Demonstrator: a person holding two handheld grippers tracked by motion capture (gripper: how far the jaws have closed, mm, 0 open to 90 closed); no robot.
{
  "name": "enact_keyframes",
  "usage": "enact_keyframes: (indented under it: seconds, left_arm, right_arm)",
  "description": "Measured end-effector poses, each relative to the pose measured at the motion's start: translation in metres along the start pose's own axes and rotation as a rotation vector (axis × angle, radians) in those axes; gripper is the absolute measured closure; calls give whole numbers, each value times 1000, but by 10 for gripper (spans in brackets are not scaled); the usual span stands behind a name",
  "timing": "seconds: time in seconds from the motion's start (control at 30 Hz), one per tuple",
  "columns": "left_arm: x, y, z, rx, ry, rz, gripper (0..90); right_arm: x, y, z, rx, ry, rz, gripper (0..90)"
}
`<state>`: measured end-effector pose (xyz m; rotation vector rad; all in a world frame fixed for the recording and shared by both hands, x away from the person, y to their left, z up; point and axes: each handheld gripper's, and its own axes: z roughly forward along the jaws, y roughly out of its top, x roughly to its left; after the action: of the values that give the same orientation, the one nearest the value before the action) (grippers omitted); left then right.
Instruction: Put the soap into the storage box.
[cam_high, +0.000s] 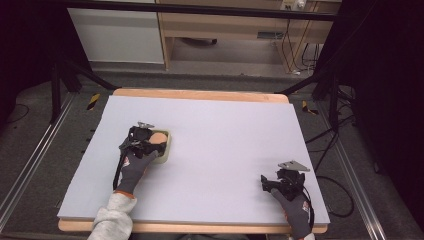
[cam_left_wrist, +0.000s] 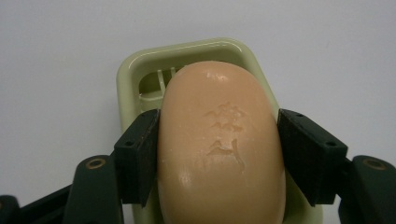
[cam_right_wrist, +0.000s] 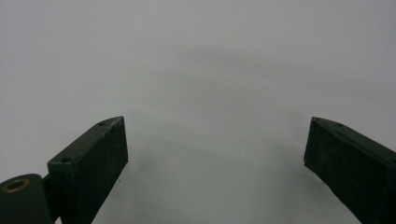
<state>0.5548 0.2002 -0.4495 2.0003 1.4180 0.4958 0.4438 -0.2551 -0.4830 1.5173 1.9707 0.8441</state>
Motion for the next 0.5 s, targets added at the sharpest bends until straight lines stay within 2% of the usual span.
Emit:
enact_keyframes:
  seconds: [0.33,0.5]
  left_arm:
    - [0,1,-3,-10,1,-6,311]
    - [0,3,-13,-39,-27,-18,303]
  right_arm:
    - [0,0,0,0,-1,0,65]
    - [0,0,0,0,-1,0,65]
